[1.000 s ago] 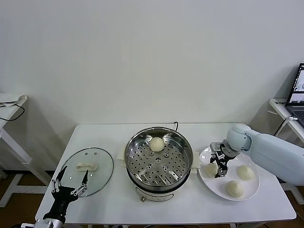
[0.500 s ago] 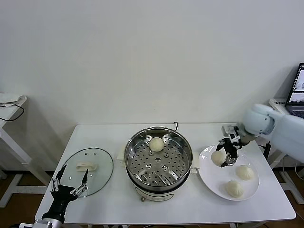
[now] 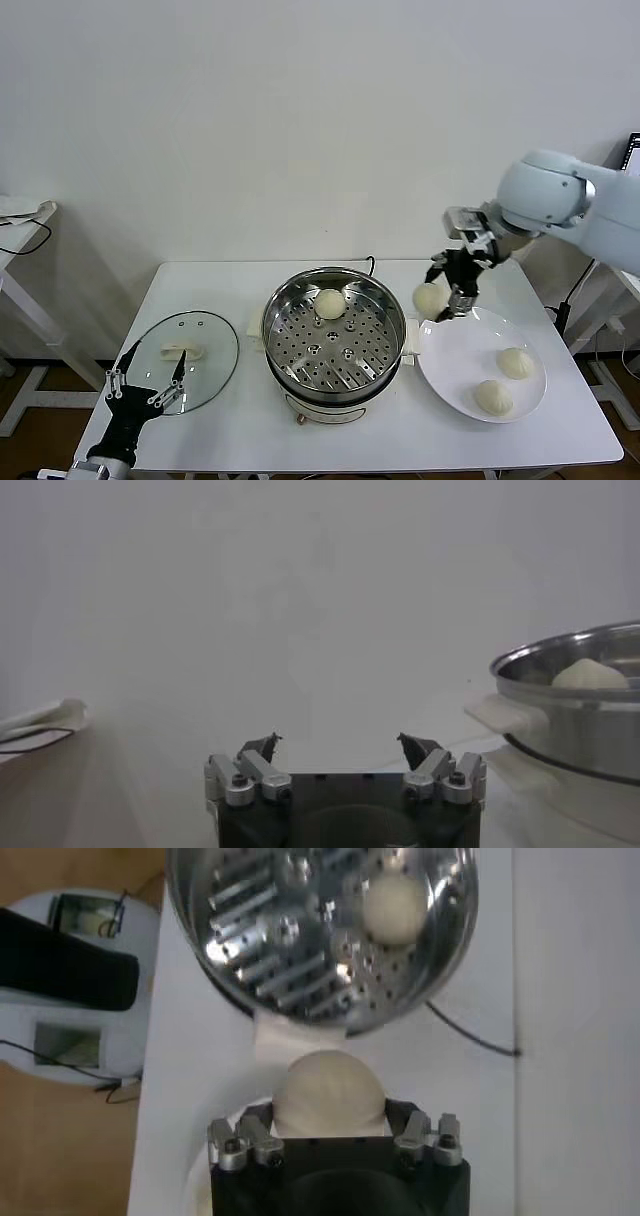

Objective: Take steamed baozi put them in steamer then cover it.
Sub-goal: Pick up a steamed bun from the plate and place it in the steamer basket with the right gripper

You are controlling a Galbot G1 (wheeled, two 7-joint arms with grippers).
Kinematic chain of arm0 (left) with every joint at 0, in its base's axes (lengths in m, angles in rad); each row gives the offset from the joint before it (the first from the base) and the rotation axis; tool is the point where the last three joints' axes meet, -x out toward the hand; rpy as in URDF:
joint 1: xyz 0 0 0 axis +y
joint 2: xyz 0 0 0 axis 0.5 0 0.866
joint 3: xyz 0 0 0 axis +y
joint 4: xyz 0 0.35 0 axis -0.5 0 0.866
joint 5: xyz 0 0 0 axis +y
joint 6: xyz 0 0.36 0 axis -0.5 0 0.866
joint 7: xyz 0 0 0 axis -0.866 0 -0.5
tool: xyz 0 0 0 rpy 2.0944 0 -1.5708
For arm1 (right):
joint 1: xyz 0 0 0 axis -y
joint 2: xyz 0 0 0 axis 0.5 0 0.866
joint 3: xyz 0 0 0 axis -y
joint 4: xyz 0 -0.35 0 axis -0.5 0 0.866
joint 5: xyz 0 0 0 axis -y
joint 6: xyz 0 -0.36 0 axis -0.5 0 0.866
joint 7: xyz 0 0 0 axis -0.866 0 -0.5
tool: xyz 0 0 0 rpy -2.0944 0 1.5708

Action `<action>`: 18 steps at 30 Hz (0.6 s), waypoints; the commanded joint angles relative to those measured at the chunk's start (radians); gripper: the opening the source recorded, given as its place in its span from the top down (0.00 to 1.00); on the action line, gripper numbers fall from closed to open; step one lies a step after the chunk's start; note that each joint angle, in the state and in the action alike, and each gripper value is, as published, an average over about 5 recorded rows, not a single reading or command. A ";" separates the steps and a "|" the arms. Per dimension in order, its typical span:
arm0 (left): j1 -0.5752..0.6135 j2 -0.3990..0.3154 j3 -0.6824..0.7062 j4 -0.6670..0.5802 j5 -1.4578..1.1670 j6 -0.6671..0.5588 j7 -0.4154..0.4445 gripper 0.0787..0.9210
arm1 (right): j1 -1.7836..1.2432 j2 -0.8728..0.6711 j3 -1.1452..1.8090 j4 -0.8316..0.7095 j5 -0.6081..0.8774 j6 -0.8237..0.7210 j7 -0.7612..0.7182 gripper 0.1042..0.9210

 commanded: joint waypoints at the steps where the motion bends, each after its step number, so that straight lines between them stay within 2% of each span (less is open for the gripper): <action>1: -0.001 0.000 -0.006 -0.007 -0.002 -0.001 -0.003 0.12 | 0.024 0.259 0.002 0.015 0.143 -0.151 0.077 0.23; 10: -0.009 -0.003 -0.019 0.004 -0.003 -0.003 -0.003 0.12 | -0.096 0.462 0.052 -0.126 0.136 -0.169 0.131 0.23; 18: -0.012 -0.003 -0.036 0.009 -0.004 -0.003 0.000 0.12 | -0.202 0.577 0.082 -0.259 0.096 -0.169 0.134 0.23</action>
